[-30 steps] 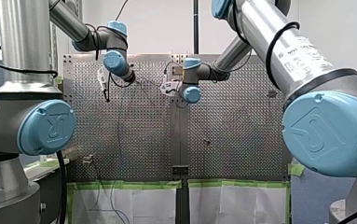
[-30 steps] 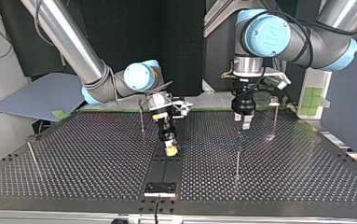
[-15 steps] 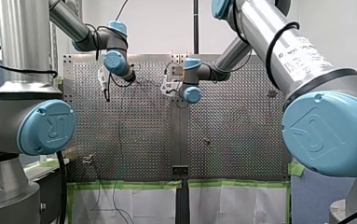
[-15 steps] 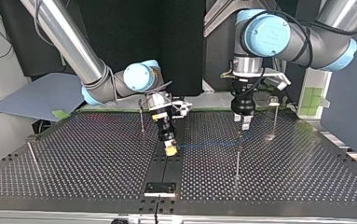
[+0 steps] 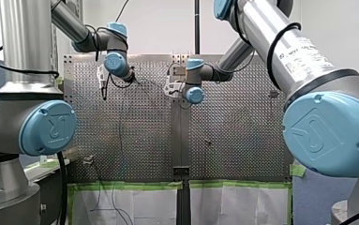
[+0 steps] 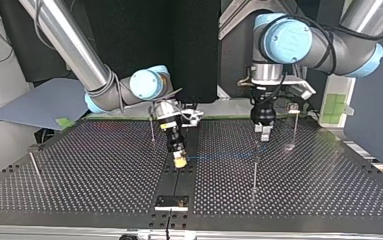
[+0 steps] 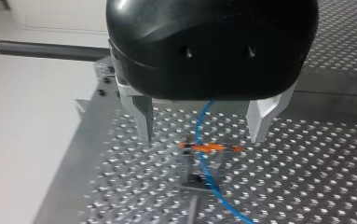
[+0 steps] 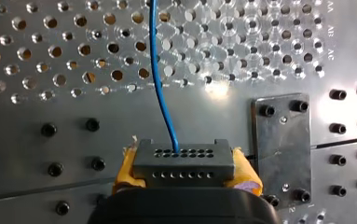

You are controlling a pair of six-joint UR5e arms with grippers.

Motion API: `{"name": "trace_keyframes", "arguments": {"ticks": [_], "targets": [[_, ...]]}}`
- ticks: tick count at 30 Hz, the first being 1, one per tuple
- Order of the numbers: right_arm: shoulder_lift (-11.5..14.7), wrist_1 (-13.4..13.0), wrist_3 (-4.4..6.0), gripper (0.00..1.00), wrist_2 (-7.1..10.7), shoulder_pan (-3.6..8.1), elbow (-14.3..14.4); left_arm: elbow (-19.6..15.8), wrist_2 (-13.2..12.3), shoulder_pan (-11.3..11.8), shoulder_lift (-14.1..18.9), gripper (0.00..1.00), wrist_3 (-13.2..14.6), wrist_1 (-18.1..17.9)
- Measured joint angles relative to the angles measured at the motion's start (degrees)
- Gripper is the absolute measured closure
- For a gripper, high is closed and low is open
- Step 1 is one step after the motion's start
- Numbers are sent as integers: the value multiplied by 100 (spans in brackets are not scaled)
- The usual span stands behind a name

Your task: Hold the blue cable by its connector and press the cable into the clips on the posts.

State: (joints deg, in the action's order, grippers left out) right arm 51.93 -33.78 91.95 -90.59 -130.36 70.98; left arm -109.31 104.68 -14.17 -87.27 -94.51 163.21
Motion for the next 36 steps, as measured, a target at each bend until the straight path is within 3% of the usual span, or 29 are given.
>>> {"name": "trace_keyframes", "arguments": {"ticks": [10, 28, 36], "targets": [[-1, 19, -2, 100, 3, 62, 1, 0, -71, -129, -374, 0, 178, 83], [-8, 20, 0, 100, 0, 97, 7, 0, -21, -406, -398, 0, 278, -130], [-11, 21, 0, 100, -1, 90, 8, 232, 187, -545, -401, 0, 224, -143]]}}
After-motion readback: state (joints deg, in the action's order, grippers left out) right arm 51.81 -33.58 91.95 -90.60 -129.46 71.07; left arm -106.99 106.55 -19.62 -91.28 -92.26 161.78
